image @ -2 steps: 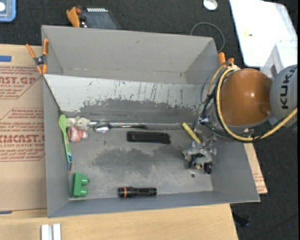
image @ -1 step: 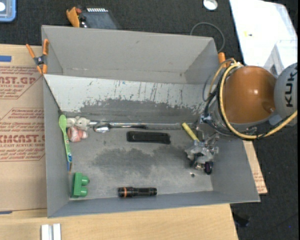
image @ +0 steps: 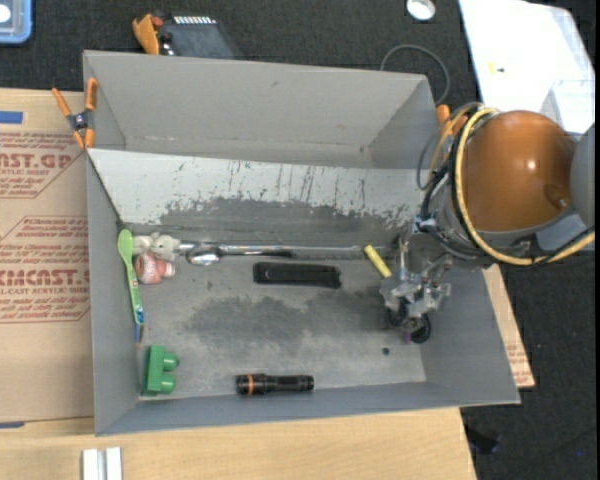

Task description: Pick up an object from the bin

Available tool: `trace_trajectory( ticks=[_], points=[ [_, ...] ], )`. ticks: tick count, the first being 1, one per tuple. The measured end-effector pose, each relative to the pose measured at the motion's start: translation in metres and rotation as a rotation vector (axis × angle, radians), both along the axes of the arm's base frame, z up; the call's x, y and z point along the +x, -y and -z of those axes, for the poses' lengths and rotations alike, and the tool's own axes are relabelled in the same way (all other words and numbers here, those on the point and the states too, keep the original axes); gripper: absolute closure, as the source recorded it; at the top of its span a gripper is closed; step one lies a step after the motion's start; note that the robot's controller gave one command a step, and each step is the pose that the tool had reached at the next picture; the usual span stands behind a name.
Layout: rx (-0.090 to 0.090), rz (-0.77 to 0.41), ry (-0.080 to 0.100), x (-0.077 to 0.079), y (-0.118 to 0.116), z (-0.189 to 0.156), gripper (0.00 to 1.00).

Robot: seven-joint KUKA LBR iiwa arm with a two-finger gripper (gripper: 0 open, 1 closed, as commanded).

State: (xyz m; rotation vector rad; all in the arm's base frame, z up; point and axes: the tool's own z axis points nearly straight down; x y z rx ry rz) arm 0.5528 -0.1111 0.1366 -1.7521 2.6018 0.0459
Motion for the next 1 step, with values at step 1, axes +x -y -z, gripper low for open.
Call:
trace_trajectory(
  ticks=[1],
  points=[
    [-0.002,0.0,0.006,0.0018,0.0004,-0.0499,1.0]
  ],
)
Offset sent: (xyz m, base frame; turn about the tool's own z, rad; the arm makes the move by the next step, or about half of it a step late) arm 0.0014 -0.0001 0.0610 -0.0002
